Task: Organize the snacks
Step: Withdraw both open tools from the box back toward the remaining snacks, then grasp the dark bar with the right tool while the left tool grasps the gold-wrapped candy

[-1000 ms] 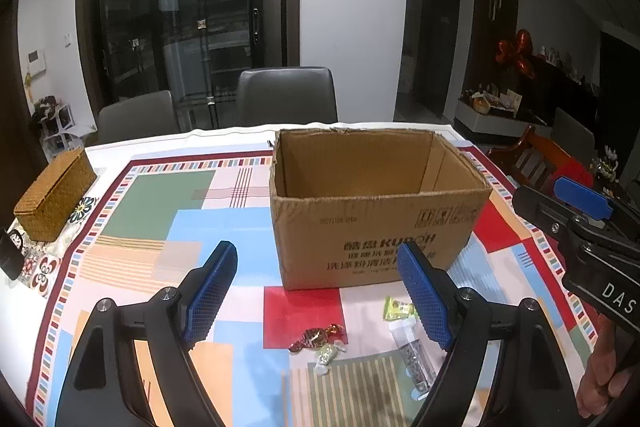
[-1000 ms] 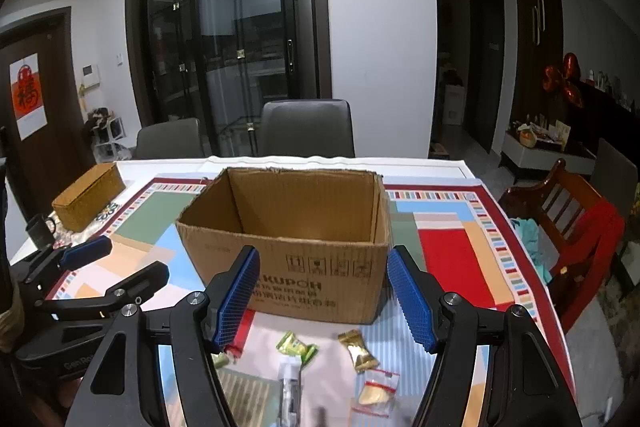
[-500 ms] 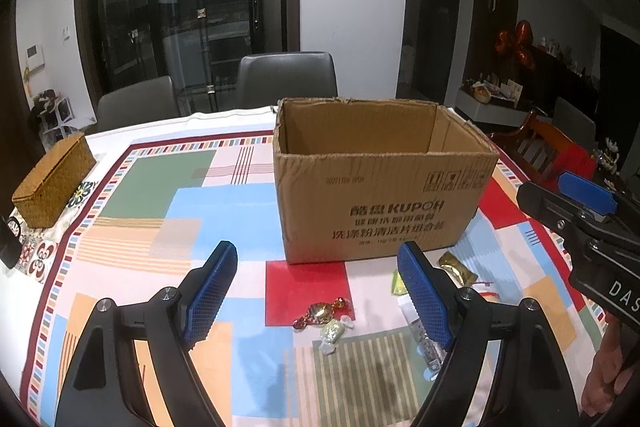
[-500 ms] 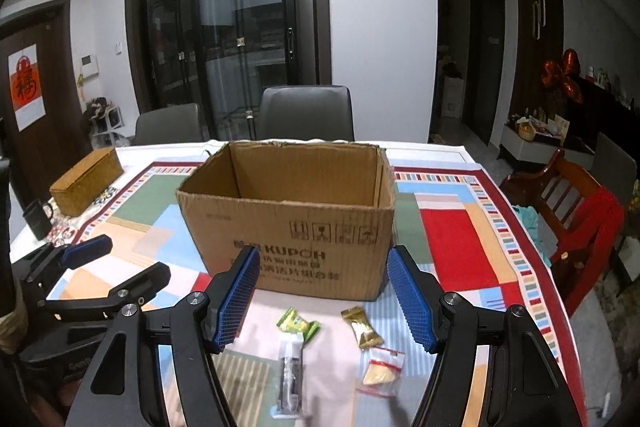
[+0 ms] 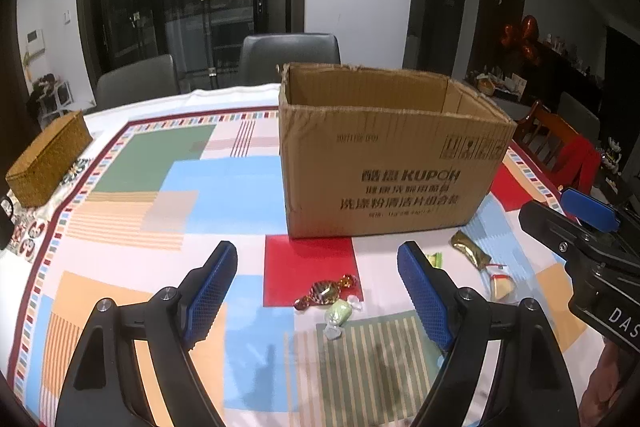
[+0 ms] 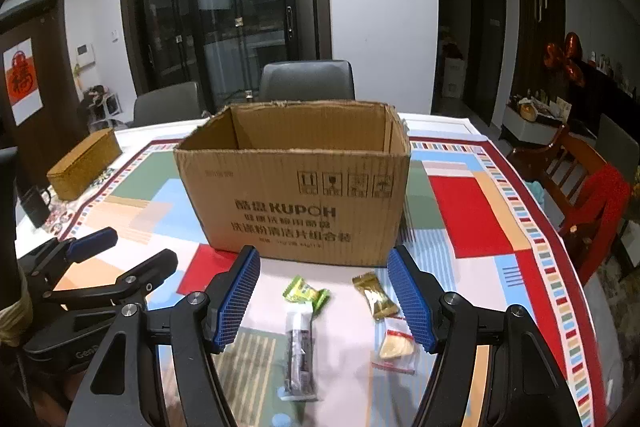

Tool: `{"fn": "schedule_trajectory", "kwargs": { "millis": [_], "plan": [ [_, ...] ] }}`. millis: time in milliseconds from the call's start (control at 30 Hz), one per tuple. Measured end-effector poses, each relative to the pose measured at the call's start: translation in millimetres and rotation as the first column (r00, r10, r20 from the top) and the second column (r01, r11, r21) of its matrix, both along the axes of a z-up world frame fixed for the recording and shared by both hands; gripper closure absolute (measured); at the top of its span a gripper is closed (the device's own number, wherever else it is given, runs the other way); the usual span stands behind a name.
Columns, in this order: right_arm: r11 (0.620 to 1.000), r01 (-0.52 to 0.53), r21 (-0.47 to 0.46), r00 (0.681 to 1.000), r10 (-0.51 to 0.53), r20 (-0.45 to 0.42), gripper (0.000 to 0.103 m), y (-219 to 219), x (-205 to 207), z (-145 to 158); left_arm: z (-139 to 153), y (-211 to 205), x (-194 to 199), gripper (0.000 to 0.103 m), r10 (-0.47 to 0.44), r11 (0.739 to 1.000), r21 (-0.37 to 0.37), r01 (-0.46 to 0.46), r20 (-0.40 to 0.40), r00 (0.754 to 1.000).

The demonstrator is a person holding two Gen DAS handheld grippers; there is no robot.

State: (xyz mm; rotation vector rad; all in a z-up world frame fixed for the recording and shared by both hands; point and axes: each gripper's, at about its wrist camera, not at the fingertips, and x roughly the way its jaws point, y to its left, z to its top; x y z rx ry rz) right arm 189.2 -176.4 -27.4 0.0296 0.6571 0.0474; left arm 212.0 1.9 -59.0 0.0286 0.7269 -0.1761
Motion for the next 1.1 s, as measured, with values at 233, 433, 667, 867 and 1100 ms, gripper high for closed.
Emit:
{"fn": "schedule_trajectory", "kwargs": {
  "millis": [233, 433, 667, 867, 1100],
  "plan": [
    [1.0, 0.004, 0.0, 0.999, -0.004, -0.039, 0.035, 1, 3, -19, -15, 0, 4, 0.021, -0.001, 1.0, 0.0, 0.001, -0.027, 1.0],
    [1.0, 0.005, 0.0, 0.998, -0.005, -0.067, 0.035, 2, 6, -33, -33, 2, 11, 0.021, -0.001, 1.0, -0.001, 0.001, -0.061, 0.998],
    [1.0, 0.0, 0.011, 0.992, 0.001, -0.123, 0.035, 9, 10, -57, -54, 5, 18, 0.021, 0.004, 1.0, 0.001, -0.004, -0.102, 0.995],
    [1.0, -0.008, 0.014, 0.987, 0.01, -0.16, 0.035, 14, 13, -74, -67, 5, 27, 0.021, 0.008, 1.0, -0.007, -0.009, -0.128, 0.992],
    [1.0, -0.014, 0.023, 0.979, 0.019, -0.202, 0.035, 16, 17, -89, -77, 1, 39, 0.021, 0.001, 1.0, -0.008, -0.002, -0.145, 0.989]
  ]
}}
